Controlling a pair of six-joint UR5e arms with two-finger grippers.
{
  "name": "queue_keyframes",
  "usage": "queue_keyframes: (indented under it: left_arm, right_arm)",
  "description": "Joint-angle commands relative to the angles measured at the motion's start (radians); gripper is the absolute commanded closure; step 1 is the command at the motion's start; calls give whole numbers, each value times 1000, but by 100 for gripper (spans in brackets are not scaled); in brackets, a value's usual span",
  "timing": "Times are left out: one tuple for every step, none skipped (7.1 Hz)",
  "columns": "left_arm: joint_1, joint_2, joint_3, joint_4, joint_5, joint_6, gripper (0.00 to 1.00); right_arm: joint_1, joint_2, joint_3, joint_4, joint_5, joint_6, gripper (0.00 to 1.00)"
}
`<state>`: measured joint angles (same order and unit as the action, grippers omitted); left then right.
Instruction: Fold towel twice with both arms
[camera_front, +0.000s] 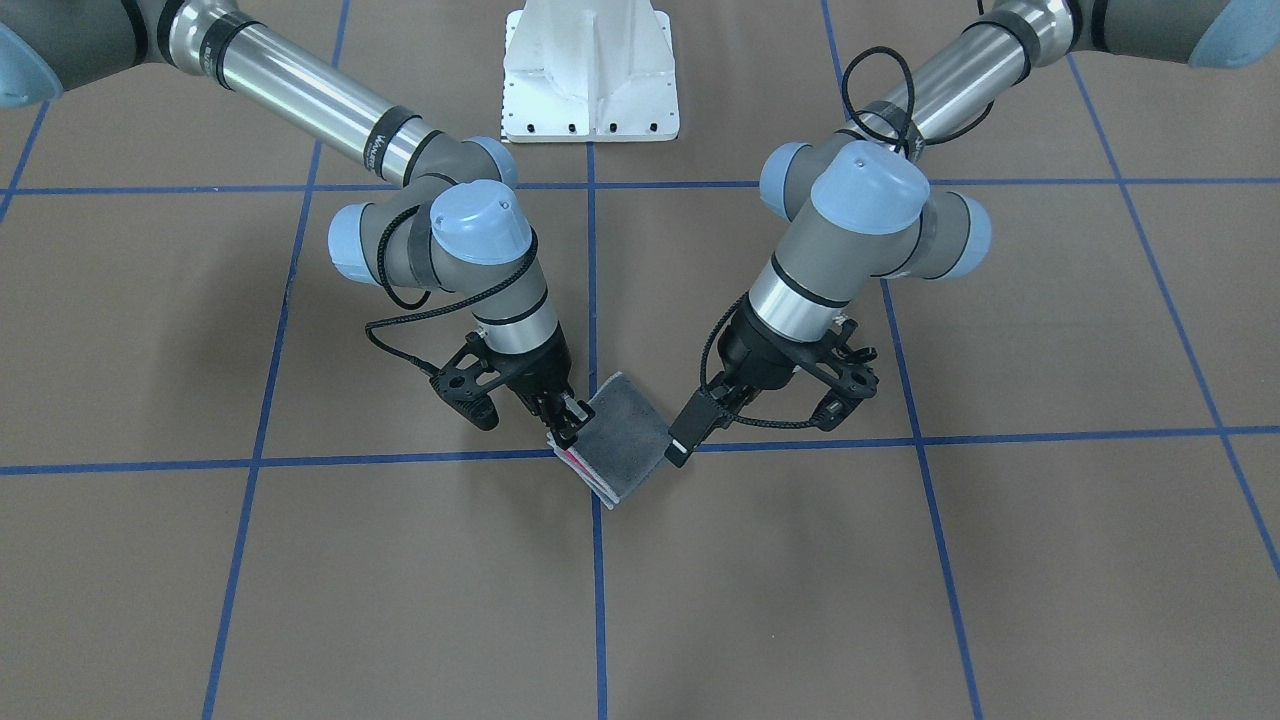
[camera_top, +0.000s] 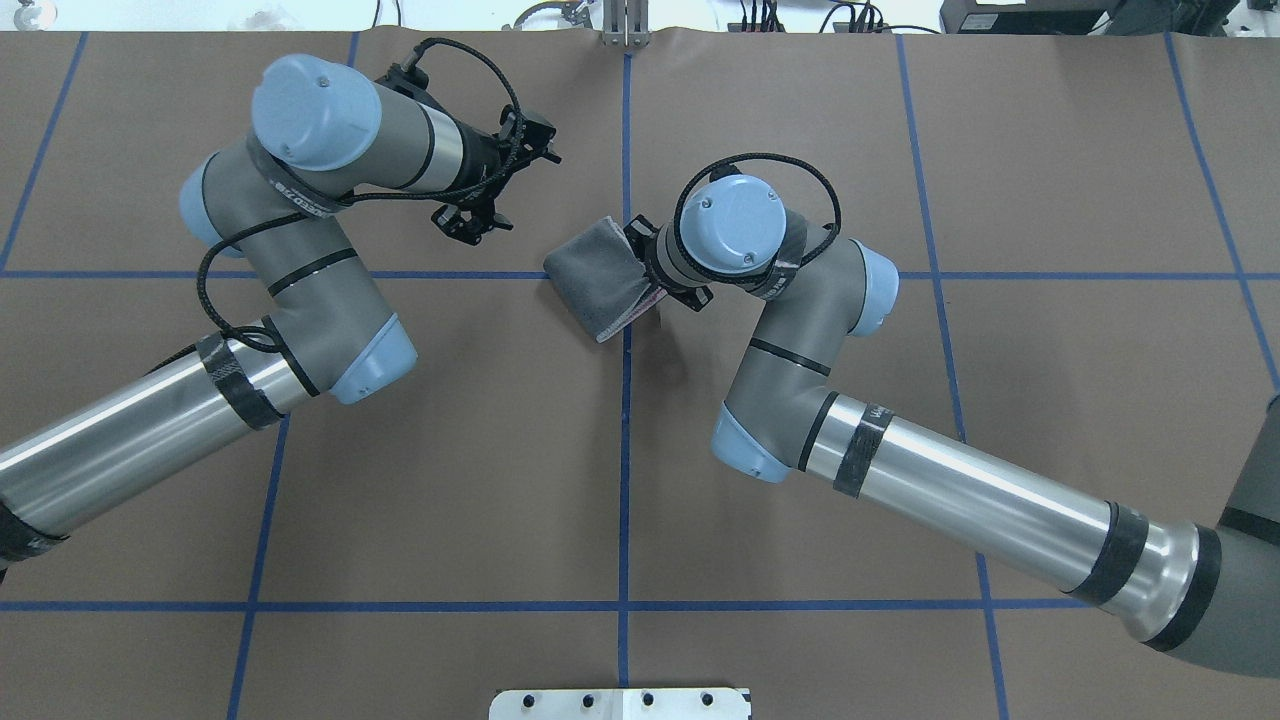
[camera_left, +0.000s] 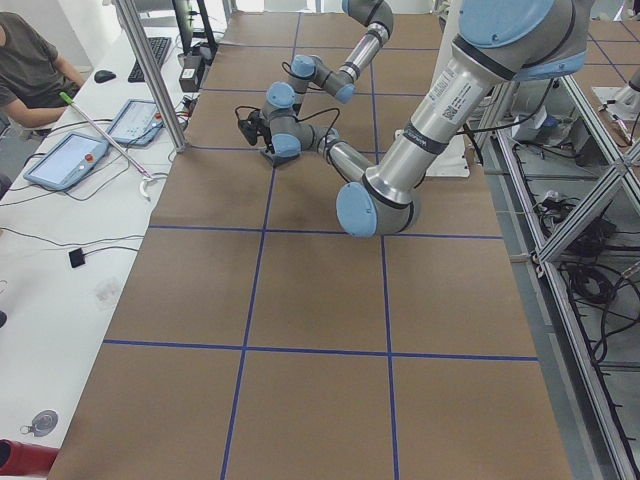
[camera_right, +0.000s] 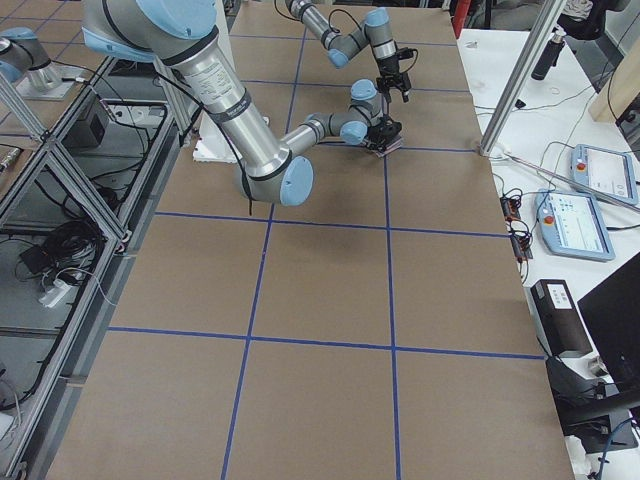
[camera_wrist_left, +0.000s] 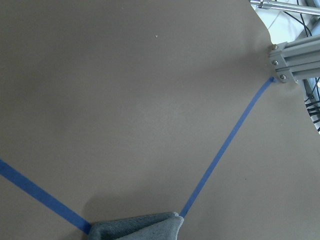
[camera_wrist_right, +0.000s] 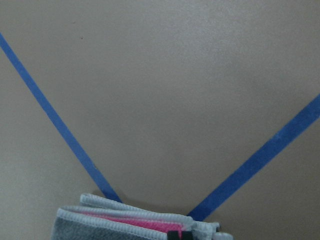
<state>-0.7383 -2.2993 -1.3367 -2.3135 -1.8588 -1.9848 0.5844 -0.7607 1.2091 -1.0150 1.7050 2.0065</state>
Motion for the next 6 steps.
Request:
queue_keyframes:
  left_arm:
    - [34, -18, 56, -87, 52, -2, 0]
    - [34, -22, 74, -98, 52, 0, 0]
    - [34, -40, 121, -150, 58, -2, 0]
    - [39, -46, 160, -199, 72, -2, 0]
    - [49, -48, 166, -208, 72, -2, 0]
    - [62, -48, 177, -211, 73, -3, 0]
  right_arm:
    - [0, -3, 1, 0, -1, 0, 100]
    - [2, -5, 3, 0, 1, 0, 100]
    - [0, -5, 3, 1, -1, 0, 100]
    - [2, -5, 3, 1, -1, 0, 100]
    - [0, -5, 3, 0, -1, 0, 100]
    - [2, -5, 4, 1, 1, 0, 100]
